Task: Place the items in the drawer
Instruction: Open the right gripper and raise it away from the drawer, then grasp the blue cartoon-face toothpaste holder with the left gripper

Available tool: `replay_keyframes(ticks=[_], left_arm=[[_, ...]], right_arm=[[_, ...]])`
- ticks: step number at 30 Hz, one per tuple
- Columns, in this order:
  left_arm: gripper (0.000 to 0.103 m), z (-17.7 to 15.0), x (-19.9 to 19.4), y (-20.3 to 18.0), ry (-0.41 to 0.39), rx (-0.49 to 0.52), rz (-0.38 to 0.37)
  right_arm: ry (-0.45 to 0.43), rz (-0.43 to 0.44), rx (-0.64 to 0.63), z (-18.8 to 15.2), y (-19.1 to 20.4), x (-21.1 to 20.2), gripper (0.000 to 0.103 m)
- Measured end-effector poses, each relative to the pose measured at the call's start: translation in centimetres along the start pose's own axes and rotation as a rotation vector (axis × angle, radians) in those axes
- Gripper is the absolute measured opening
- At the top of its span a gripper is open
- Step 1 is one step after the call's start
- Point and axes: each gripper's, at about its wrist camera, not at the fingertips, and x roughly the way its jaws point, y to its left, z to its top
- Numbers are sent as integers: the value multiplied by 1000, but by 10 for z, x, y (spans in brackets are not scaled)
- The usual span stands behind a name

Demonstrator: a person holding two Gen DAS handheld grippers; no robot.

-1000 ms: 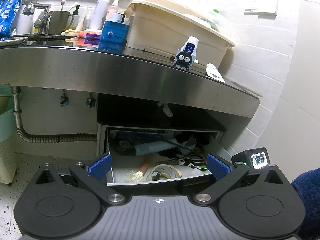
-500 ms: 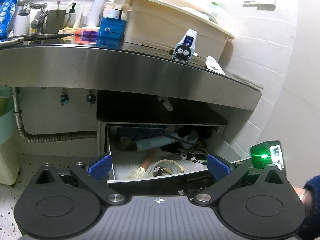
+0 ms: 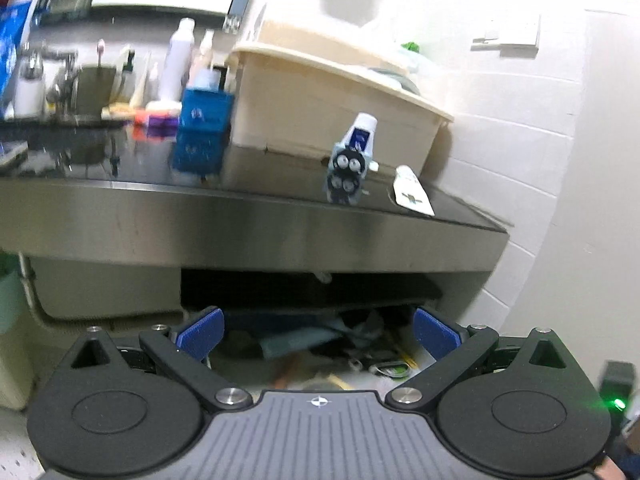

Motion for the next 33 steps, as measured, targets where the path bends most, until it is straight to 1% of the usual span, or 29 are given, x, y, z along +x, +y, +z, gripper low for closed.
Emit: replay_keyframes(ticks=[3, 6, 10, 13, 16, 19, 21, 25, 28, 33], left_arm=[[102, 8, 5, -5, -4, 26, 6], [102, 25, 12, -13, -22, 68, 12], [102, 53, 25, -22, -77, 89, -10], [102, 74, 36, -29, -117, 113, -8], [102, 93, 48, -41, -142, 168, -40], [102, 107, 58, -57, -170, 255, -68], [102, 115, 67, -67, -183, 291, -73], [102, 131, 83, -77, -189, 299, -110], [102, 140, 97, -80, -182, 295, -109], [102, 154, 127, -80, -166, 293, -103]], right_arm=[[-42, 8, 7, -1, -1, -9, 103], [-71, 21, 8, 0, -1, -13, 103], [-119, 42, -3, 4, 1, -21, 103], [-160, 47, -19, 10, 0, -28, 103], [-199, 38, -37, 18, -3, -35, 103], [-244, 29, -56, 30, -7, -42, 103], [-282, 30, -61, 40, -12, -48, 103], [-346, 19, -41, 60, -23, -57, 103], [-397, -10, -34, 69, -30, -63, 103], [-420, -17, -11, 74, -40, -66, 103]])
